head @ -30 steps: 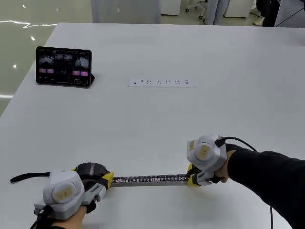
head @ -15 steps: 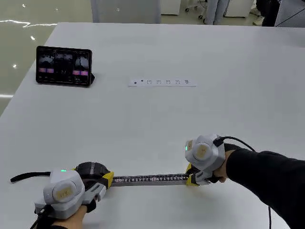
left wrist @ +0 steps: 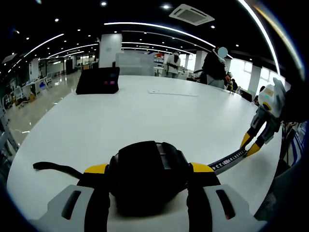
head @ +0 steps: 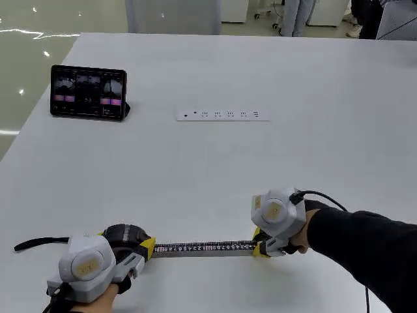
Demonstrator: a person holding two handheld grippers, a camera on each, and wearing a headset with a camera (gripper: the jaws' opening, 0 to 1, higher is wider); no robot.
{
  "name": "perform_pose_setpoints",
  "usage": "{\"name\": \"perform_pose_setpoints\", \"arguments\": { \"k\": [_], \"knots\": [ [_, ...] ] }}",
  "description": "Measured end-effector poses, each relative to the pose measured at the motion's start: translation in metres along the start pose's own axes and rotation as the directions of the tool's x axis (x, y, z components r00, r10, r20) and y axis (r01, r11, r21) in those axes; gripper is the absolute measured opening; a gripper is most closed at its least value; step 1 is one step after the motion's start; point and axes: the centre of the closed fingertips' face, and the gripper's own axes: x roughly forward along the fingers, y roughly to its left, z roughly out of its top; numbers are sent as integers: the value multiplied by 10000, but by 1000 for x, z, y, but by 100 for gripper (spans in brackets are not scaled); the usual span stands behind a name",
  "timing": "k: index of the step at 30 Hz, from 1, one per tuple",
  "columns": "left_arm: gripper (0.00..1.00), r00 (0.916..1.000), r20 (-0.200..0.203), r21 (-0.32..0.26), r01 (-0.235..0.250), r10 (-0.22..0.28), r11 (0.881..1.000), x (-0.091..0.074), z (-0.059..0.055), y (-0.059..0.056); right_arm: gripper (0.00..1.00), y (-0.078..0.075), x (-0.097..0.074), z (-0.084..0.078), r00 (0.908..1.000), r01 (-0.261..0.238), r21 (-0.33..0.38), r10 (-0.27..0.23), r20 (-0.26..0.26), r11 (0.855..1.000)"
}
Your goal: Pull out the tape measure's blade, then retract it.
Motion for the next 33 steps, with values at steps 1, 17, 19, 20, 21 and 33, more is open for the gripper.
{"name": "perform_pose_setpoints", "arguments": {
  "k": [1, 17, 19, 20, 21, 33],
  "knots": [
    [60, 10000, -4, -2, 1, -1, 10000, 0, 0, 0, 10, 0, 0, 0, 10000, -2, 6, 2, 3, 10000],
    [60, 10000, -27, -11, -3, 3, 10000, 0, 0, 0, 10, 0, 2, 4, 10000, -28, -22, 28, -17, 10000],
    [60, 10000, -28, -12, -2, 2, 10000, 0, 0, 0, 10, 0, 2, 5, 10000, -23, -30, 23, -15, 10000],
    [60, 10000, -28, -9, -2, 2, 10000, 0, 0, 0, 10, 0, 2, 5, 10000, -17, -3, 17, -9, 10000],
    [60, 10000, -27, -8, -1, 1, 10000, 0, 0, 0, 10, 0, 2, 6, 10000, -16, 7, 16, 0, 10000],
    [60, 10000, -25, -13, 3, -3, 10000, 0, 0, 0, 10, 1, 4, 10, 10000, -9, -24, 9, 30, 10000]
  ]
}}
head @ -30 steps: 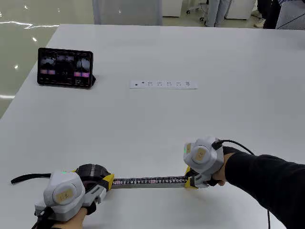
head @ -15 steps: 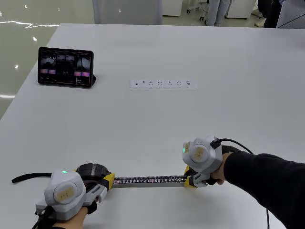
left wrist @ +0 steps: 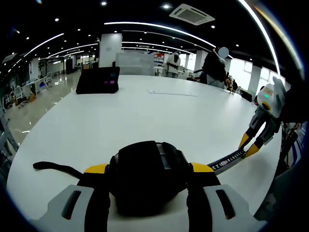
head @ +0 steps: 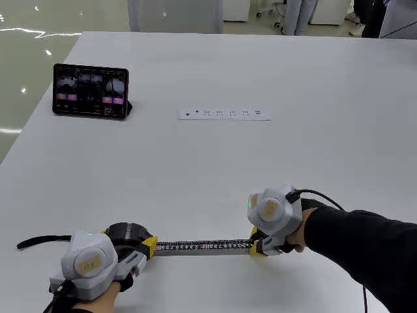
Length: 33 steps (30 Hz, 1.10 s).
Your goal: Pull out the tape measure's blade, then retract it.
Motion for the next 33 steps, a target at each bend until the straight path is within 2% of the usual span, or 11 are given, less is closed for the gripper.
{"name": "perform_pose_setpoints", "arguments": {
  "k": [33],
  "knots": [
    [60, 10000, 4, -13, 21, -21, 10000, 0, -1, 0, 10, 2, 4, 10, 10000, -6, 41, 6, -96, 10000]
  ]
}}
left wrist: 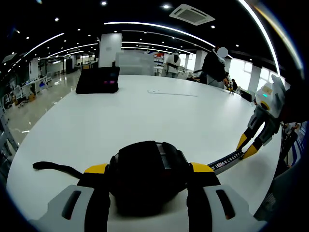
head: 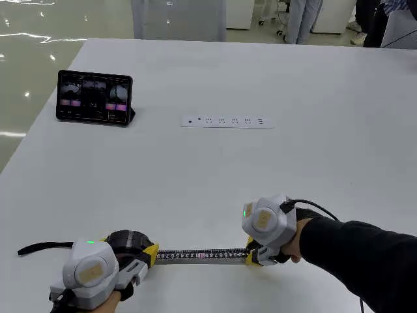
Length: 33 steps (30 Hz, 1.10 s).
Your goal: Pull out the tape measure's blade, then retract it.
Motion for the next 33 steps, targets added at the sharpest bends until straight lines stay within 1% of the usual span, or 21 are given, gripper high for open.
{"name": "perform_pose_setpoints", "arguments": {
  "k": [33],
  "knots": [
    [60, 10000, -6, -9, 7, -7, 10000, 0, 0, 0, 10, 1, 4, 11, 10000, 30, 59, -30, -22, 10000]
  ]
}}
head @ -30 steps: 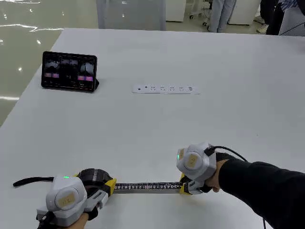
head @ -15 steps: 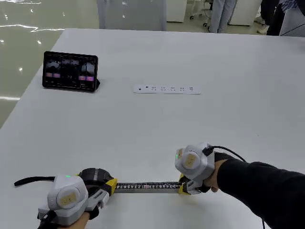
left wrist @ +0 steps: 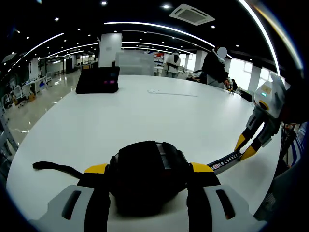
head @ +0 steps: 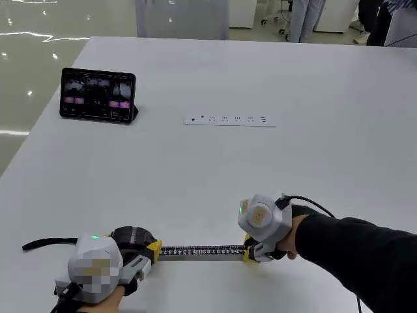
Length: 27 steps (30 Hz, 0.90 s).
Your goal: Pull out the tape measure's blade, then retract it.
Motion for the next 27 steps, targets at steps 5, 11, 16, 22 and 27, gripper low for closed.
{"name": "perform_pose_setpoints", "arguments": {
  "k": [5, 11, 16, 22, 27],
  "knots": [
    [60, 10000, 2, -4, 1, -1, 10000, 0, 0, 0, 10, 0, 1, 2, 10000, 6, 74, -7, 62, 10000],
    [60, 10000, -6, 4, -2, 2, 10000, -1, -1, 1, 10, 1, 2, 5, 9999, 6, 88, -7, 101, 10000],
    [60, 10000, -4, 2, 4, -4, 10000, -1, -1, 1, 11, 1, 3, 7, 9999, -4, 120, 3, 122, 9999],
    [60, 10000, -6, 6, 7, -7, 10000, -1, -1, 0, 11, 1, 4, 8, 9999, -40, 42, 39, 153, 10000],
    [60, 10000, -12, 9, 11, -11, 10000, -1, 0, -1, 11, 1, 5, 11, 9998, -38, 104, 36, 178, 9999]
  ]
}}
